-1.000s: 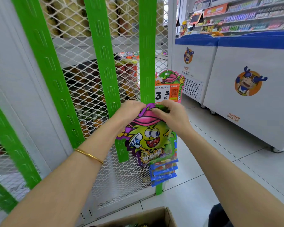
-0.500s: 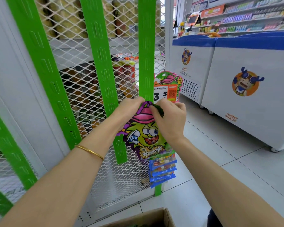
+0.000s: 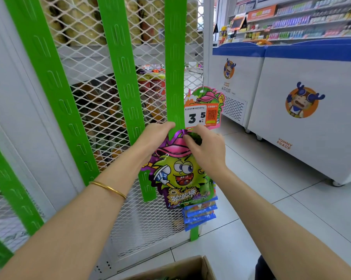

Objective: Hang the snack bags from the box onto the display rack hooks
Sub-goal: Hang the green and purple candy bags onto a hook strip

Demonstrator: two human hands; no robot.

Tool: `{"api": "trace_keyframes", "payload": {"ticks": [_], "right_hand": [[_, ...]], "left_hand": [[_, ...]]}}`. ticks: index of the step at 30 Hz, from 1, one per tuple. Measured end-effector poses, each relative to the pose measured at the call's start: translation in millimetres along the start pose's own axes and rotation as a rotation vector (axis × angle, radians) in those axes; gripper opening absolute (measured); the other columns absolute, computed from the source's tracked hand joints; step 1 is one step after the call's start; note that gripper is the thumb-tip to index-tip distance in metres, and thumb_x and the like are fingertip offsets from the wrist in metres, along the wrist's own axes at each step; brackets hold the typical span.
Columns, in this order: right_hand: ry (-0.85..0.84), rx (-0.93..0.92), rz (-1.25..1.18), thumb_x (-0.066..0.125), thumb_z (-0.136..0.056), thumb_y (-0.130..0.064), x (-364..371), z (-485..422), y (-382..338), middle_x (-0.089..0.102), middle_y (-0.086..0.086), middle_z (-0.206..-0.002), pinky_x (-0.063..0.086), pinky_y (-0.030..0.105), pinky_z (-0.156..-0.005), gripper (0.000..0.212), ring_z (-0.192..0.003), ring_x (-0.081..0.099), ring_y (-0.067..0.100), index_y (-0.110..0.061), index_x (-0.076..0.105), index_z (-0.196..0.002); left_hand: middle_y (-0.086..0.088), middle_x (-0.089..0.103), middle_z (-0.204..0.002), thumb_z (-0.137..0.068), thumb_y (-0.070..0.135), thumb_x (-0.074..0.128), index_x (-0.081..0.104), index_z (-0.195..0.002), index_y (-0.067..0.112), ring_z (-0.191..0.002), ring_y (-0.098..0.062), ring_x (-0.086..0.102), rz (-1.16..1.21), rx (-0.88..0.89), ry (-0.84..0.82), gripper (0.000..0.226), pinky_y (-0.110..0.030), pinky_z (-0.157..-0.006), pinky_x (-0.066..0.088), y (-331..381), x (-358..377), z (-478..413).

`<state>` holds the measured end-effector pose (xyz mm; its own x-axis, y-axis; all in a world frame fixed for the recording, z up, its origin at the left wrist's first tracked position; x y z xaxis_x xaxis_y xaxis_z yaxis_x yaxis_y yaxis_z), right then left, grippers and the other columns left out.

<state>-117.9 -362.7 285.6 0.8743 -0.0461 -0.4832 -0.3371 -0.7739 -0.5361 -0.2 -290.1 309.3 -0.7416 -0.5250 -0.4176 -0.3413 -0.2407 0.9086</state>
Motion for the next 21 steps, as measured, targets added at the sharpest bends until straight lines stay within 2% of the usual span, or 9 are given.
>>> {"api": "trace_keyframes", "payload": {"ticks": [2, 4, 6, 7, 9, 12, 14, 17, 21], "right_hand": [[-0.020, 0.009, -0.025, 0.061, -0.088, -0.029, 1.4, 2.1, 1.4, 0.051, -0.014, -0.064, 0.030, 0.029, -0.071, 0.016, -0.062, 0.047, 0.016, -0.013, 0.060, -0.083], [-0.025, 0.011, -0.038, 0.059, -0.089, -0.031, 2.6, 3.5, 2.2, 0.060, -0.007, -0.072, 0.033, 0.030, -0.074, 0.018, -0.066, 0.052, 0.019, -0.013, 0.062, -0.087], [0.000, -0.001, -0.019, 0.059, -0.089, -0.033, 3.0, 3.1, 2.6, 0.063, -0.005, -0.076, 0.032, 0.030, -0.076, 0.021, -0.068, 0.052, 0.020, -0.013, 0.062, -0.088], [0.026, -0.020, -0.001, 0.059, -0.089, -0.034, 2.6, 2.3, 2.3, 0.063, -0.004, -0.075, 0.031, 0.030, -0.076, 0.022, -0.067, 0.053, 0.021, -0.013, 0.061, -0.086], [0.088, -0.064, 0.043, 0.060, -0.089, -0.034, 0.7, -0.9, -0.1, 0.063, -0.003, -0.073, 0.029, 0.029, -0.074, 0.023, -0.063, 0.051, 0.021, -0.013, 0.059, -0.082], [0.183, -0.132, 0.113, 0.061, -0.085, -0.033, -4.1, -6.4, -8.0, 0.061, -0.005, -0.066, 0.024, 0.028, -0.071, 0.021, -0.057, 0.039, 0.013, -0.015, 0.056, -0.074], [0.224, -0.160, 0.159, 0.062, -0.083, -0.032, -6.2, -9.3, -11.9, 0.058, -0.006, -0.061, 0.022, 0.028, -0.068, 0.021, -0.055, 0.035, 0.011, -0.017, 0.054, -0.071], [0.217, -0.149, 0.156, 0.062, -0.084, -0.032, -6.1, -11.2, -11.5, 0.060, -0.006, -0.065, 0.021, 0.027, -0.069, 0.020, -0.055, 0.041, 0.014, -0.018, 0.054, -0.073], [0.134, -0.112, 0.125, 0.061, -0.087, -0.031, -5.3, -12.6, -9.2, 0.062, -0.005, -0.073, 0.024, 0.027, -0.074, 0.018, -0.062, 0.048, 0.018, -0.016, 0.055, -0.079]], "left_hand": [[-0.012, 0.057, -0.131, -0.091, 0.044, 0.050, 0.056, -0.126, 0.011, -0.120, -0.028, 0.052, -0.025, 0.009, -0.017, 0.049, -0.043, -0.109, 0.033, -1.8, -1.0, 0.6], [-0.014, 0.061, -0.124, -0.092, 0.042, 0.050, 0.065, -0.105, 0.010, -0.114, -0.030, 0.057, -0.065, 0.020, -0.054, 0.038, -0.047, -0.106, 0.037, -1.7, -1.2, 1.4], [-0.010, 0.066, -0.104, -0.093, 0.039, 0.050, 0.060, -0.081, 0.014, -0.099, -0.026, 0.061, -0.097, 0.038, -0.054, 0.029, -0.042, -0.099, 0.042, 0.4, -2.6, 0.8], [-0.005, 0.064, -0.092, -0.094, 0.037, 0.050, 0.057, -0.078, 0.016, -0.089, -0.021, 0.060, -0.092, 0.040, -0.047, 0.027, -0.035, -0.092, 0.044, 2.5, -3.4, 0.2], [-0.001, 0.062, -0.094, -0.093, 0.036, 0.049, 0.061, -0.086, 0.015, -0.090, -0.018, 0.058, -0.075, 0.040, -0.063, 0.026, -0.031, -0.088, 0.043, 6.8, -4.0, -0.2], [-0.012, 0.059, -0.126, -0.082, 0.051, 0.045, 0.062, -0.114, 0.014, -0.115, -0.031, 0.055, -0.076, -0.022, -0.106, 0.052, -0.049, -0.104, 0.038, 9.0, -4.9, 2.3], [-0.013, 0.059, -0.126, -0.077, 0.056, 0.043, 0.064, -0.105, 0.017, -0.117, -0.033, 0.054, -0.066, -0.051, -0.117, 0.052, -0.052, -0.105, 0.036, 7.3, -5.5, 1.6], [-0.007, 0.070, -0.100, -0.088, 0.050, 0.045, 0.066, -0.077, 0.021, -0.104, -0.030, 0.060, -0.033, -0.053, -0.115, 0.037, -0.049, -0.104, 0.038, 5.6, -3.5, -1.3], [-0.005, 0.070, -0.096, -0.087, 0.044, 0.051, 0.067, -0.081, 0.021, -0.096, -0.025, 0.062, 0.039, -0.033, -0.070, 0.029, -0.042, -0.098, 0.044, 3.0, -1.2, -3.7]]}}
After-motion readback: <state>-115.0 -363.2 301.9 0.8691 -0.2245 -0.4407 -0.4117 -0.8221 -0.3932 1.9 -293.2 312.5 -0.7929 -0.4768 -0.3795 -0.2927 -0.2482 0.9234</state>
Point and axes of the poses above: each hand's wrist, its own z-axis away from the middle knuckle, its own x-axis out of the palm, y = z × x, the point moved 4 cm from there along -z, towards the middle knuckle
